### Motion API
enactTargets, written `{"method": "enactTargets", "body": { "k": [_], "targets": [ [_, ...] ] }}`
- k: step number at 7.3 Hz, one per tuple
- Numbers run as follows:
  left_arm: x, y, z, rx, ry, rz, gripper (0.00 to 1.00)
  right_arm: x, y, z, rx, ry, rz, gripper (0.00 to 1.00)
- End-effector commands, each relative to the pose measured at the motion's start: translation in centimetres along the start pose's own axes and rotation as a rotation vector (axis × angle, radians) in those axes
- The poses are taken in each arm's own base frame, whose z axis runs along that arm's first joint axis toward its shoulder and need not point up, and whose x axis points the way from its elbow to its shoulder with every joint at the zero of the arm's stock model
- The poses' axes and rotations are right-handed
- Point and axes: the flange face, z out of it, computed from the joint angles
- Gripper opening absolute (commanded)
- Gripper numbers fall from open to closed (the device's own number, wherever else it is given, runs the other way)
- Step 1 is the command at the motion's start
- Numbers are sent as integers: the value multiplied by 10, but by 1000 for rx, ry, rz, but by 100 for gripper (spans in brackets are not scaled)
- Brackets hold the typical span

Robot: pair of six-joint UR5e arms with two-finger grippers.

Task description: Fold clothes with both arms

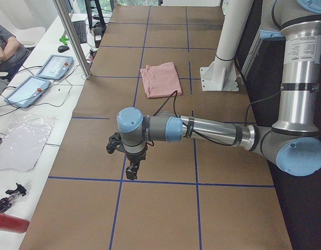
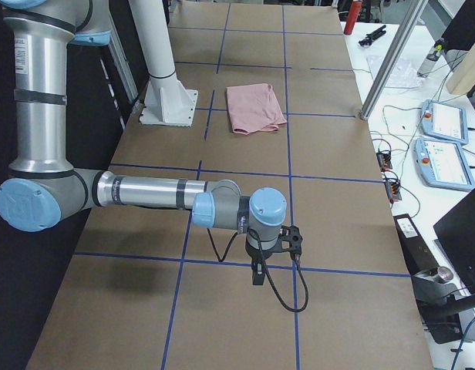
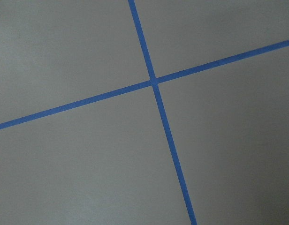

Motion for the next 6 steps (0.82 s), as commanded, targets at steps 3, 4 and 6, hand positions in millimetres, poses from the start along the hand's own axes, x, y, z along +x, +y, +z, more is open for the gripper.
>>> {"method": "enactTargets", "body": {
  "k": [3,4,6],
  "targets": [
    [-9,11,9,-28,-24,-20,100,1,0,1,-1,-1,4,100],
    [-11,28,28,-37,74,-52,100,1,2,2,-4,-2,4,100],
    [-17,52,40,-35,105,-65,100,2,3,3,-5,-4,7,100]
  ]
}}
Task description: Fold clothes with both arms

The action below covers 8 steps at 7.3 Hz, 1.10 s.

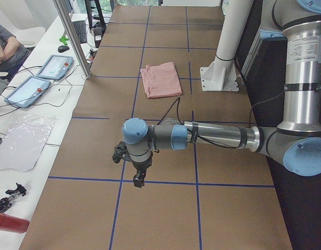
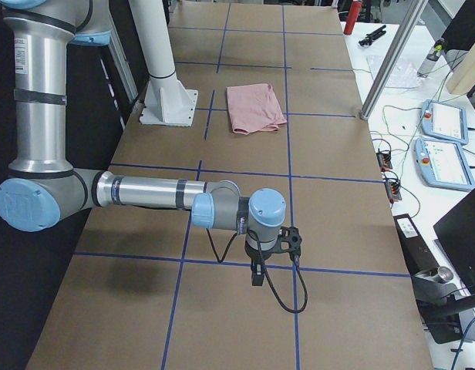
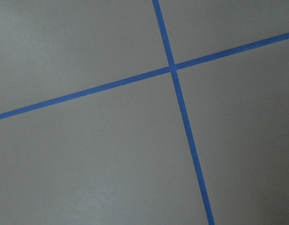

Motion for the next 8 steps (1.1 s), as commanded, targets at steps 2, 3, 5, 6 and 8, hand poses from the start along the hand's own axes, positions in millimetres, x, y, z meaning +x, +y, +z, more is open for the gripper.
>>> {"method": "enactTargets", "body": {
  "k": [2,3,5,6,8],
  "targets": [
    [-4,12,4,8,13,-7,100,4,4,5,-11,-2,9,100],
    [-5,12,5,6,14,-9,100,4,4,5,-11,-2,4,100],
    [-3,12,3,9,13,-6,100,4,4,5,-10,-2,2,100],
    [-1,10,0,17,11,3,100,4,4,5,-10,-2,2,100],
    [0,10,0,16,11,4,100,4,4,5,-11,-4,9,100]
  ]
}}
